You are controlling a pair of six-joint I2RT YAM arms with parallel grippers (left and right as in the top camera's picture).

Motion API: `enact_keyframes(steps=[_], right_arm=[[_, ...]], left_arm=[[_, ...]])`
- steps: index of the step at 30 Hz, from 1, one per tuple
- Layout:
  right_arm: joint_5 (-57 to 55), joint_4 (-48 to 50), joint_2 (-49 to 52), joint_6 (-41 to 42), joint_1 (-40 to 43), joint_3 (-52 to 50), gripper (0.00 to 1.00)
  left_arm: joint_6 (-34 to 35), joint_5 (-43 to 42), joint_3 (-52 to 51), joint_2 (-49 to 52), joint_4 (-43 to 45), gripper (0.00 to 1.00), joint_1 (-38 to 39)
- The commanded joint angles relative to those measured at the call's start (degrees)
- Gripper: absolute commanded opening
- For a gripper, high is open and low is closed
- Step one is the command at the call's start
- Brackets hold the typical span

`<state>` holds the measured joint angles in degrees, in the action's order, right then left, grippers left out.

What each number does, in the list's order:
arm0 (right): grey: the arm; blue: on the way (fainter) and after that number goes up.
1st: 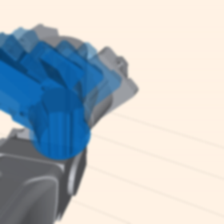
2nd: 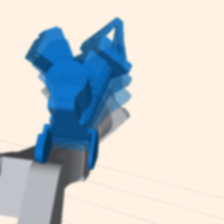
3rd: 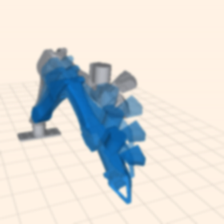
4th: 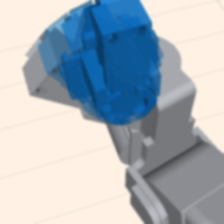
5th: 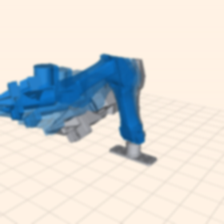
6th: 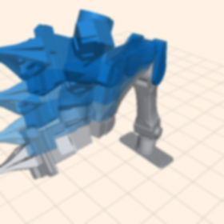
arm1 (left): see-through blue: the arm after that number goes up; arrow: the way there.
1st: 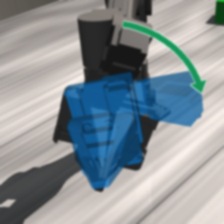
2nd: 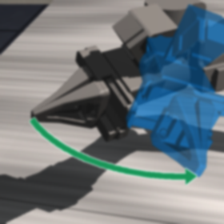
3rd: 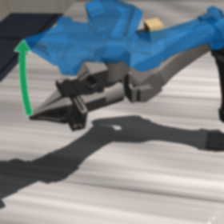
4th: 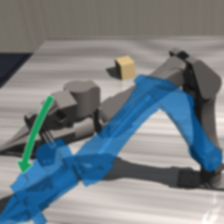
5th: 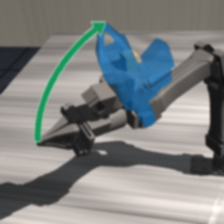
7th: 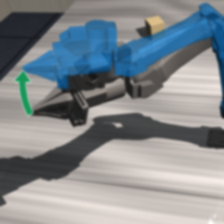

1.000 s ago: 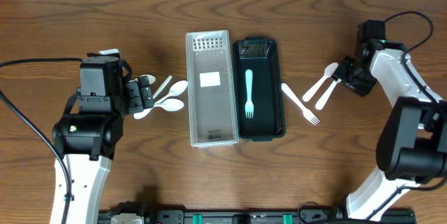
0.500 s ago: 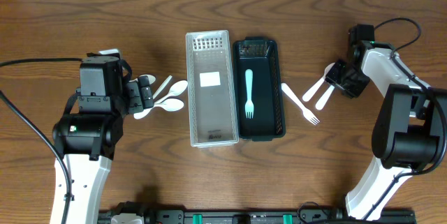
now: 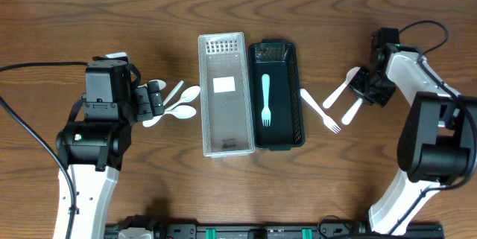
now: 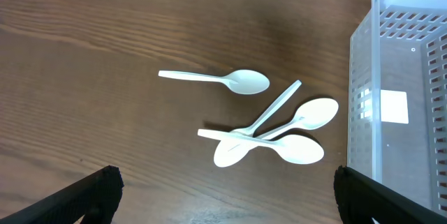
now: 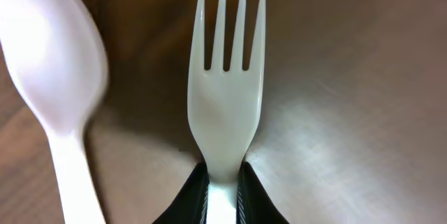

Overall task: Pack container
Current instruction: 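Move the right gripper to the white fork and grasp it, then carry the white fork into the black tray and release it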

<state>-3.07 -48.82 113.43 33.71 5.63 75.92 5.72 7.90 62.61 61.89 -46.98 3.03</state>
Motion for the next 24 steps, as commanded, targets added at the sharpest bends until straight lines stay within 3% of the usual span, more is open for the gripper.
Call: enact_keyframes(steps=[1, 7, 12, 16, 24], right_arm=[[-4.6, -0.7, -9.5, -0.7, -0.6, 0.1, 0.01], [-2.0, 0.0, -25.1, -3.2, -5.0, 0.1, 0.03], [0.3, 3.2, -32.6, -4.9, -15.5, 0.0, 0.06], [-0.4, 5.2, -30.2, -4.9, -24.0, -0.2, 0.06], [-1.6, 11.1, -12.7, -3.8, -35.0, -0.8, 0.06]], left_arm=[[-1.0, 0.1, 0.9, 0.2, -0.2, 0.98, -0.3], [-1.0, 0.1, 0.9, 0.2, -0.2, 0.98, -0.3], [-1.0, 0.1, 0.9, 0.2, -0.2, 0.98, -0.3], [-1.0, 0.1, 0.9, 0.2, -0.2, 0.98, -0.3], [-1.0, 0.1, 0.9, 0.2, -0.2, 0.98, -0.3]])
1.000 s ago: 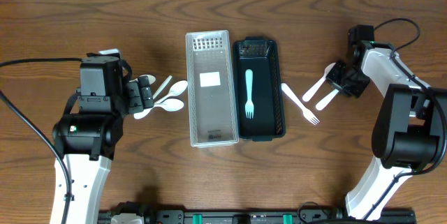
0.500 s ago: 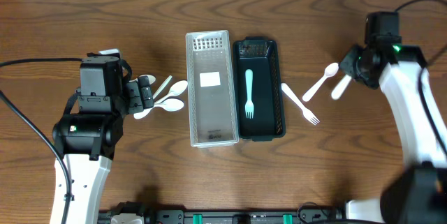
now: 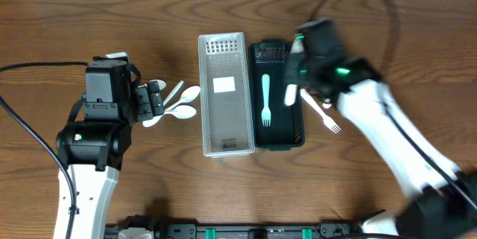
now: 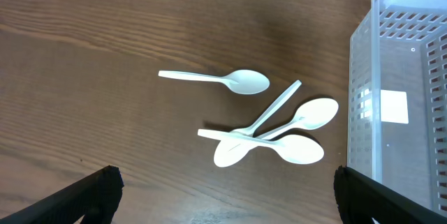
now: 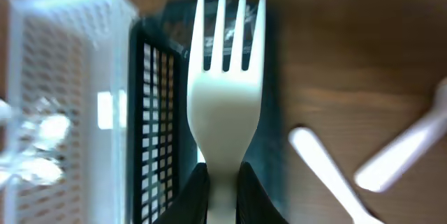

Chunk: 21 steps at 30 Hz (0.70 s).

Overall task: Pack container
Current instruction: 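Carry the white fork into the black tray and release it, then return the right gripper to the white spoon and grasp it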

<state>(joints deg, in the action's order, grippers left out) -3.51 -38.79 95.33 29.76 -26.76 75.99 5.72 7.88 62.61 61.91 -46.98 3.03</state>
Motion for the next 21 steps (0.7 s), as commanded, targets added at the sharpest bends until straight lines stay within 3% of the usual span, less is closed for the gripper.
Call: enact_keyframes(steps=[1, 2, 3, 5, 7, 15, 21], right_arm=[[-1.7, 1.9, 7.1, 0.2, -3.2, -0.8, 0.08], [-2.1, 2.6, 8.5, 0.2, -3.5, -0.8, 0.15], [-2.1, 3.5, 9.8, 0.2, -3.8, -0.8, 0.32], [-2.2, 3.1, 9.6, -1.4, -3.8, -0.2, 0.55], [-2.4, 2.1, 7.6, -3.8, -3.5, 1.0, 0.67], [-6.6, -0.9, -8.6, -15.4, 3.9, 3.8, 0.81], [-1.2, -7.6, -9.5, -35.1, 12.6, 2.7, 0.73]], left_arm=[[-1.0, 0.1, 0.9, 0.2, -0.2, 0.98, -0.3], [-1.0, 0.1, 0.9, 0.2, -0.2, 0.98, -0.3], [-1.0, 0.1, 0.9, 0.2, -0.2, 0.98, -0.3], [-1.0, 0.1, 0.9, 0.2, -0.2, 0.98, -0.3], [-1.0, 0.1, 0.9, 0.2, -0.2, 0.98, -0.3], [-1.0, 0.1, 0.9, 0.2, -0.2, 0.98, -0.3], [-1.0, 0.1, 0.9, 0.2, -0.2, 0.98, -0.3]])
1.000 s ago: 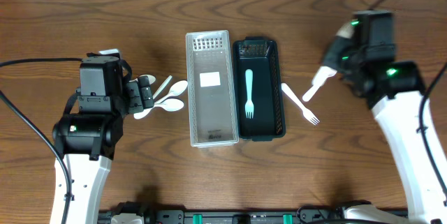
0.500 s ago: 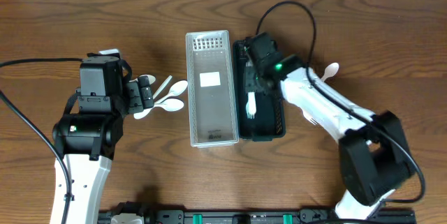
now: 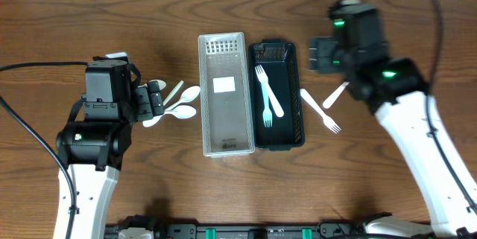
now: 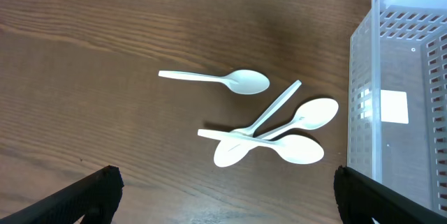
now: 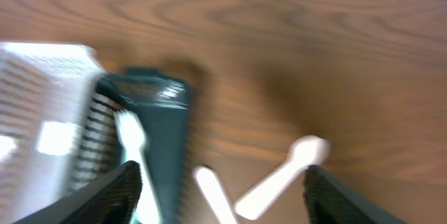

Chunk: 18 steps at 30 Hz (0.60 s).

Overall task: Pack container
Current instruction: 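Return the right gripper to the white spoon and grasp it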

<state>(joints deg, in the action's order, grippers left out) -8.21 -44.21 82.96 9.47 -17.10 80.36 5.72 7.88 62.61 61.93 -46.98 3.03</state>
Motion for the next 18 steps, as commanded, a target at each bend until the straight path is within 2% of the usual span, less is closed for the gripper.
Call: enact_keyframes(steps=[1, 7, 9, 10, 13, 18], right_arm=[[6.0, -2.6, 3.7, -18.1, 3.9, -2.5, 0.74], [14.8, -3.5, 11.2, -41.2, 5.4, -6.4, 0.8], [16.8, -4.3, 14.0, -47.8, 5.2, -6.6, 0.79], [16.8, -4.4, 15.3, -50.4, 5.1, -6.6, 0.74], [15.9, -4.3, 18.8, -54.5, 5.0, -6.6, 0.68], [15.8, -3.3, 23.0, -53.7, 5.3, -6.6, 0.68]], left_arm=[[-1.0, 0.1, 0.9, 0.2, -0.2, 0.98, -0.3], [-1.0, 0.1, 0.9, 0.2, -0.2, 0.98, -0.3], [-1.0, 0.1, 0.9, 0.2, -0.2, 0.98, -0.3], [-1.0, 0.1, 0.9, 0.2, -0.2, 0.98, -0.3], [-1.0, 0.1, 0.9, 0.2, -0.2, 0.98, -0.3], [-1.0, 0.1, 0.9, 0.2, -0.2, 0.98, -0.3]])
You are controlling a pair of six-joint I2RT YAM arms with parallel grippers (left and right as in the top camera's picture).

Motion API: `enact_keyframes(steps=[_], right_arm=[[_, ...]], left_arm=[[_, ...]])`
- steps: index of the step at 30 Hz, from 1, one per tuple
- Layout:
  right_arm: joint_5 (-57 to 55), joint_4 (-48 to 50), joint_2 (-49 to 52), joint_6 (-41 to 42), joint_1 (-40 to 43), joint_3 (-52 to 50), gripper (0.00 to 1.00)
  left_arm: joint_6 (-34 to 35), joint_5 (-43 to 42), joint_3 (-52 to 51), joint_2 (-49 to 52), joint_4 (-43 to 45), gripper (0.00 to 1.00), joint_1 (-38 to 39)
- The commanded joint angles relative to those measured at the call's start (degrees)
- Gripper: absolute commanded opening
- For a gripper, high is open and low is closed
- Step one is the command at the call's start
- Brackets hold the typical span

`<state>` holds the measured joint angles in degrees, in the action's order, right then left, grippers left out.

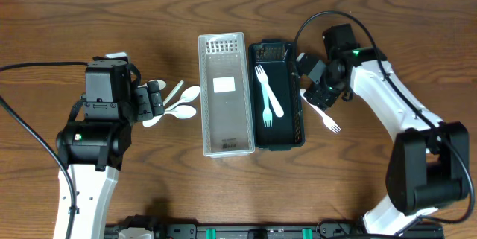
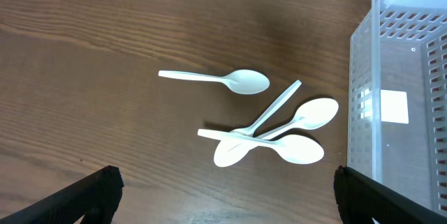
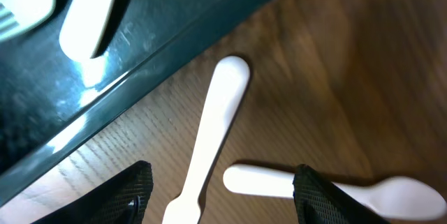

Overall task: Pack container
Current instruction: 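Return the right gripper to the white spoon and grasp it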

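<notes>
The dark basket (image 1: pixel 293 112) holds a teal fork (image 1: pixel 266 109) and a white fork (image 1: pixel 271 97). Beside it stands the clear basket (image 1: pixel 223 94). My right gripper (image 3: pixel 223 197) is open, low over the table just right of the dark basket's wall (image 3: pixel 140 63). The handle of another white fork (image 3: pixel 216 119) runs between its fingers, and a white spoon (image 3: pixel 335 185) lies next to it. That fork's tines (image 1: pixel 334 126) show in the overhead view. My left gripper (image 2: pixel 223 196) hangs open above several white spoons (image 2: pixel 279 123).
One spoon (image 2: pixel 230 79) lies a little apart from the crossed ones, left of the clear basket's wall (image 2: pixel 363 112). Bare wooden table (image 1: pixel 387 172) surrounds the baskets. My right arm (image 1: pixel 387 97) reaches in from the right.
My right gripper was open and high, behind and right of the dark basket. Now it is low beside that basket, open around the table fork's handle. The left arm has not moved.
My right gripper was shut on a white fork on the table at the right. Then it held that fork over the dark basket. Then the fork lay in the basket beside the teal one, with the gripper open. Now the gripper is down at another fork.
</notes>
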<state>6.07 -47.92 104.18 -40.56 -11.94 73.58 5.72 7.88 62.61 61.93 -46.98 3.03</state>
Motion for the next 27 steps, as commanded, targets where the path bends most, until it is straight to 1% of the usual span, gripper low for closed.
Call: enact_keyframes(steps=[1, 3, 4, 6, 8, 9, 12, 13, 14, 15, 16, 17, 20, 21, 22, 23, 25, 27], right_arm=[[1.5, 0.5, 2.1, -3.1, 0.2, 0.2, 0.68], [1.5, 1.0, 2.6, -2.0, 0.4, 0.2, 0.67], [1.0, 1.4, 2.6, -0.9, 0.7, 0.2, 0.63], [0.9, 3.2, 2.6, 4.7, 1.9, 0.2, 0.62], [1.2, 5.6, 2.6, 13.3, 3.9, 0.2, 0.61], [1.8, 6.6, 2.6, 19.1, 5.2, 0.2, 0.64], [5.2, 7.1, 2.6, 40.3, 10.0, 0.2, 0.62], [5.4, 5.8, 2.6, 47.9, 11.6, 0.2, 0.49], [5.4, 3.5, 2.6, 56.7, 13.2, 0.2, 0.42], [5.4, 1.5, 2.6, 62.9, 14.4, 0.2, 0.42], [5.4, 0.1, 2.6, 67.7, 15.5, 0.2, 0.47], [5.4, -0.6, 2.6, 69.9, 16.3, 0.2, 0.49], [5.3, -0.7, 2.6, 71.8, 17.0, 0.2, 0.5], [5.3, -0.6, 2.6, 71.9, 16.9, 0.2, 0.52], [5.2, -0.5, 2.6, 72.1, 16.6, 0.2, 0.56], [4.6, -0.5, 2.6, 72.7, 16.4, 0.2, 0.57], [3.1, -0.5, 2.6, 74.3, 15.7, 0.2, 0.58], [1.8, 0.2, 2.6, 76.2, 15.2, 0.2, 0.55]], left_arm=[[-1.0, 0.1, 0.9, 0.2, -0.2, 0.98, -0.3], [-1.0, 0.1, 0.9, 0.2, -0.2, 0.98, -0.3], [-1.0, 0.1, 0.9, 0.2, -0.2, 0.98, -0.3], [-1.0, 0.1, 0.9, 0.2, -0.2, 0.98, -0.3], [-1.0, 0.1, 0.9, 0.2, -0.2, 0.98, -0.3], [-1.0, 0.1, 0.9, 0.2, -0.2, 0.98, -0.3], [-1.0, 0.1, 0.9, 0.2, -0.2, 0.98, -0.3], [-1.0, 0.1, 0.9, 0.2, -0.2, 0.98, -0.3], [-1.0, 0.1, 0.9, 0.2, -0.2, 0.98, -0.3], [-1.0, 0.1, 0.9, 0.2, -0.2, 0.98, -0.3], [-1.0, 0.1, 0.9, 0.2, -0.2, 0.98, -0.3], [-1.0, 0.1, 0.9, 0.2, -0.2, 0.98, -0.3], [-1.0, 0.1, 0.9, 0.2, -0.2, 0.98, -0.3], [-1.0, 0.1, 0.9, 0.2, -0.2, 0.98, -0.3], [-1.0, 0.1, 0.9, 0.2, -0.2, 0.98, -0.3], [-1.0, 0.1, 0.9, 0.2, -0.2, 0.98, -0.3], [-1.0, 0.1, 0.9, 0.2, -0.2, 0.98, -0.3], [-1.0, 0.1, 0.9, 0.2, -0.2, 0.98, -0.3]])
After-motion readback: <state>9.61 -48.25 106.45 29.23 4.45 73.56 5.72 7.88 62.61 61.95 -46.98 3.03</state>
